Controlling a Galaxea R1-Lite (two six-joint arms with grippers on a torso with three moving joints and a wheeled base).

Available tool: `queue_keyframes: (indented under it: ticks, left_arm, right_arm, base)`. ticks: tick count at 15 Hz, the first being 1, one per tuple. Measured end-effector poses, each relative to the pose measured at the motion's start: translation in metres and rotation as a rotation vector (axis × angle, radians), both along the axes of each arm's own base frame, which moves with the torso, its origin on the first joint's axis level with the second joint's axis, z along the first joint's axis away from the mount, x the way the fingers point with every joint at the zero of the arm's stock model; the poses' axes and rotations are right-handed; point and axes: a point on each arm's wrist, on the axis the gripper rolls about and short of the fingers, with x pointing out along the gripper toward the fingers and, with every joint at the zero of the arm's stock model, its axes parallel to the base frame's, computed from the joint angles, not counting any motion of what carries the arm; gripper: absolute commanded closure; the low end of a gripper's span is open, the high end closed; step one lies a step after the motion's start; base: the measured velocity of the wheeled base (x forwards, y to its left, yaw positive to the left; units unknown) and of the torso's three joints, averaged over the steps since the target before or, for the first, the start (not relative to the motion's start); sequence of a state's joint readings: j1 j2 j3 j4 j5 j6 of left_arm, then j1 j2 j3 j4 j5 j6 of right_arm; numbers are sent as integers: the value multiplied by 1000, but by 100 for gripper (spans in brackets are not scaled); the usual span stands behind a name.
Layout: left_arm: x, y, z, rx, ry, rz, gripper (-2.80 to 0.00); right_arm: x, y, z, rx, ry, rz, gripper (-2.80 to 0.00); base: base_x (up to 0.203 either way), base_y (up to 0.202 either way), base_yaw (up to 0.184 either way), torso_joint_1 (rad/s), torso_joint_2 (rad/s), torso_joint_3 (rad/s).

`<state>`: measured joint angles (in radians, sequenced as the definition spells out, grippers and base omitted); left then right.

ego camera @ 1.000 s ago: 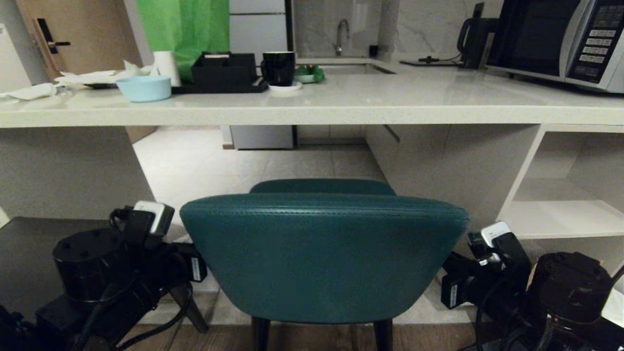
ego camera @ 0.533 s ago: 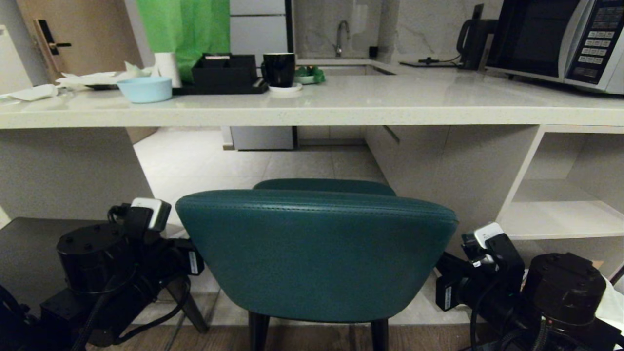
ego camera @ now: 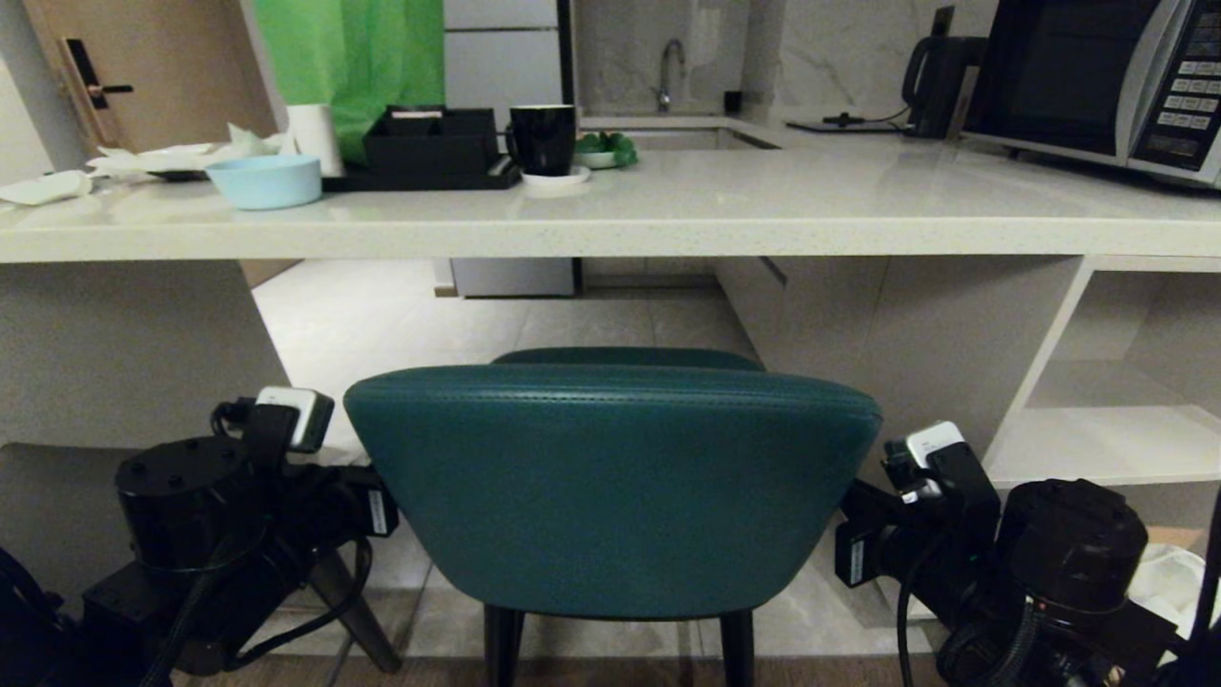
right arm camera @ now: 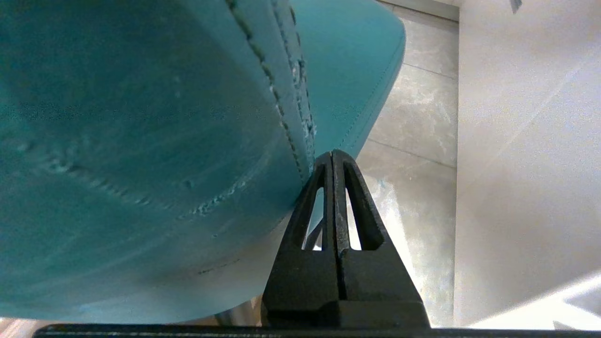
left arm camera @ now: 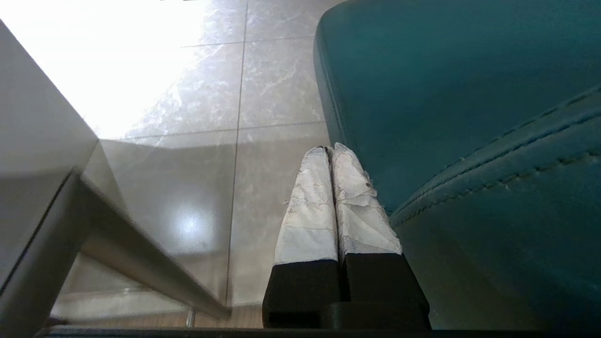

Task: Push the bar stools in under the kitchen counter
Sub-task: Push the blue chair back under the dining table

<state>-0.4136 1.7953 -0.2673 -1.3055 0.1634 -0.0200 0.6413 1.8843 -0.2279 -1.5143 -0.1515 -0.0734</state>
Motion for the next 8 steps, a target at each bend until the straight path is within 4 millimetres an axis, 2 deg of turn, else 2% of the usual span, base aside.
queue_keyframes:
  ticks: [8]
  left_arm:
    - [5,-2,-1,20,-5,-7,0]
  right_arm:
    - [-3,-2,-2,-7,8,0,0]
  base:
    - [190,0,2,3,3,4]
